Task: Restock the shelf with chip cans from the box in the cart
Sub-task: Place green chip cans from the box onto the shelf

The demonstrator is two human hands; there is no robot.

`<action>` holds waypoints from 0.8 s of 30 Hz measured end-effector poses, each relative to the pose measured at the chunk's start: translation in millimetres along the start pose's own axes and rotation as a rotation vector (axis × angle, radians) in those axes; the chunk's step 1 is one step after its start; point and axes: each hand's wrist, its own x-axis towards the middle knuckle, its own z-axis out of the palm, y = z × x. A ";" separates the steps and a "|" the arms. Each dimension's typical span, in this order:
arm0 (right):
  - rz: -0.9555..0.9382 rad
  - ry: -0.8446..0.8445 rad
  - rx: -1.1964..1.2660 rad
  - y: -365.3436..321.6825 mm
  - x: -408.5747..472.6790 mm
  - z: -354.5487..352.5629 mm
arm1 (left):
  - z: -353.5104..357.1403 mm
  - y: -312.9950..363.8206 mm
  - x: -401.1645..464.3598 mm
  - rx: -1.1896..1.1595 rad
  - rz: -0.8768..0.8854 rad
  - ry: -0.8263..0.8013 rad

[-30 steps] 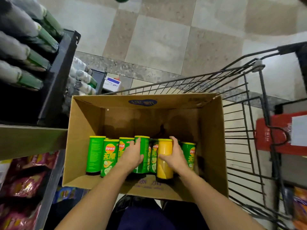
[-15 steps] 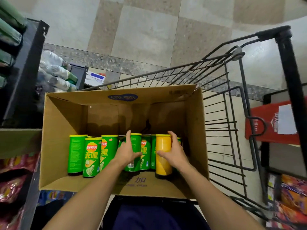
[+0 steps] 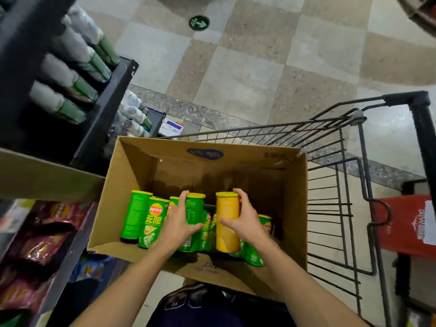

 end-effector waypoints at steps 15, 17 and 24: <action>-0.674 -0.360 -0.145 -184.3 -111.6 147.5 | -144.8 -103.1 -208.0 -0.235 -0.110 0.725; -0.746 -0.424 -0.159 -193.3 -145.1 179.5 | -152.2 -129.1 -250.4 -0.246 -0.138 0.790; -0.946 -0.662 -0.221 -210.1 -278.8 308.7 | -163.7 -234.4 -412.5 -0.190 -0.411 0.980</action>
